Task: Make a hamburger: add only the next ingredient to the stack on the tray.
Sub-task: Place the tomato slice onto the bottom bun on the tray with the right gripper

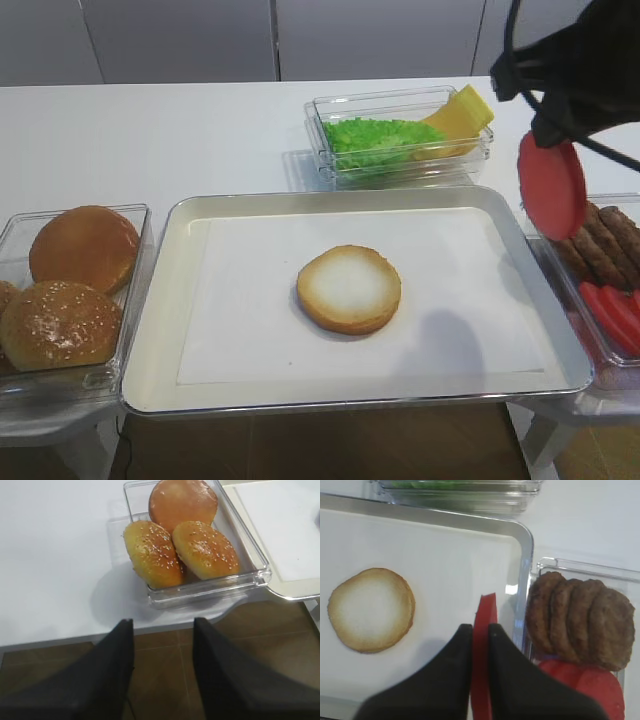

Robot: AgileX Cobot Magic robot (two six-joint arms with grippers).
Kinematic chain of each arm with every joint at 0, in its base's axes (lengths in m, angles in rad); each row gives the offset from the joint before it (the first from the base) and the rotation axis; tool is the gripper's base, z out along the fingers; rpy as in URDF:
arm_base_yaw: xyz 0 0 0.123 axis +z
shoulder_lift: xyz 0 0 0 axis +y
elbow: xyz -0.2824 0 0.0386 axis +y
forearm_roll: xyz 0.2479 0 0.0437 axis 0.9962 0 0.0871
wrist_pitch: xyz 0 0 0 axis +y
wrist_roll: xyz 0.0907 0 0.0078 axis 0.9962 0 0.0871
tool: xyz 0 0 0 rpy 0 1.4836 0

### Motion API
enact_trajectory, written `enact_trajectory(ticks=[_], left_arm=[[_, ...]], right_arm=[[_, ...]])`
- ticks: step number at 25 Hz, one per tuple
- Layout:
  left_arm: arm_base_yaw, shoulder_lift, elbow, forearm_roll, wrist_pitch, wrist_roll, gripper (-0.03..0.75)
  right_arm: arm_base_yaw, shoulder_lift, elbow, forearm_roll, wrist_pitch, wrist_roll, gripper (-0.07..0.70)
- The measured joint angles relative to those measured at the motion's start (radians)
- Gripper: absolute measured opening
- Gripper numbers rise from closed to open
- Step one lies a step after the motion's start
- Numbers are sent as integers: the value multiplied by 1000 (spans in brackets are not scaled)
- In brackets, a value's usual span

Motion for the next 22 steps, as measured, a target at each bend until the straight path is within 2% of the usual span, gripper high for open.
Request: enact_trajectory(ticks=[4, 11, 17, 22], left_arm=[[0, 0, 0, 0, 0, 0, 299], [0, 0, 0, 0, 0, 0, 299], [0, 0, 0, 0, 0, 0, 299], [0, 0, 0, 0, 0, 0, 299]], right_arm=[[72, 75, -30, -11, -27, -6, 57], [164, 206, -38, -35, -136, -6, 57], [196, 271, -38, -48, -200, -17, 57], [202, 305, -38, -59, -226, -33, 57]])
